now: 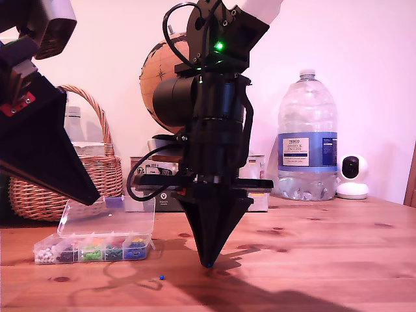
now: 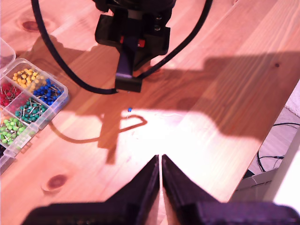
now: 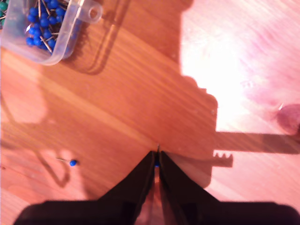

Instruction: Sort the loose pins on the table into their correct compartments

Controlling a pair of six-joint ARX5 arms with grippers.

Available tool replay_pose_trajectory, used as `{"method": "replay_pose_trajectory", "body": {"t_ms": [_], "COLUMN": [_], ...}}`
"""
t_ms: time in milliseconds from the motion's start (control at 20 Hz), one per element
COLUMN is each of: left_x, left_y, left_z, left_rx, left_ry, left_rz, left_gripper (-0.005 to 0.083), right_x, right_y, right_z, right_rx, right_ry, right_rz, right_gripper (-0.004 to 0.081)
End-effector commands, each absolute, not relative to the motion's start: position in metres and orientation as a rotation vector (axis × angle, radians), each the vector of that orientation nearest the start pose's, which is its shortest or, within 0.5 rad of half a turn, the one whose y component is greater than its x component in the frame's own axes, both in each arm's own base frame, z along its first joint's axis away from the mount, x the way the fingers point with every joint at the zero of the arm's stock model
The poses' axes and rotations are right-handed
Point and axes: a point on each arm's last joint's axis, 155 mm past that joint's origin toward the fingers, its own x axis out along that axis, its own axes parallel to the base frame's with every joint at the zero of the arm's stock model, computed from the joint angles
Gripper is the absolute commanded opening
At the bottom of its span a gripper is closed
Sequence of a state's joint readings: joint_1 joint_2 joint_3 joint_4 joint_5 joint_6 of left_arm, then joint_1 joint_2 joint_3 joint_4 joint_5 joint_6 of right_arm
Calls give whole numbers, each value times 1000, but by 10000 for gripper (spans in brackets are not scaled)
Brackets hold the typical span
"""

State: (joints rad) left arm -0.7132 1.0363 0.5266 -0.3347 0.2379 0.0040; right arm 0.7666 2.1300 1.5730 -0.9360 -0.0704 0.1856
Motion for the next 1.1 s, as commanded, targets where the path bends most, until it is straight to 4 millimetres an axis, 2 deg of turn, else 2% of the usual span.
{"method": "replay_pose_trajectory", "body": {"t_ms": [0,350,600,800,1050], "left_x": [190,186,176,168,166], "left_y": [-223,-219,-205,-194,-192], "left_z": [73,69,56,46,45], "left_rx": [214,214,214,216,214], "left_ry": [861,894,990,1062,1077], "left_rz": [-900,-892,-838,-794,-787], "left_gripper": [-21,-21,-21,-21,-21], "right_x": [289,285,295,305,313], "right_y": [300,294,304,321,350], "right_z": [-16,-11,7,30,58], "right_rx": [-394,-443,-462,-451,-374], "right_ry": [1512,1529,1479,1427,1359], "right_rz": [529,556,603,668,762], "right_gripper": [-11,-11,-11,-11,-11]}}
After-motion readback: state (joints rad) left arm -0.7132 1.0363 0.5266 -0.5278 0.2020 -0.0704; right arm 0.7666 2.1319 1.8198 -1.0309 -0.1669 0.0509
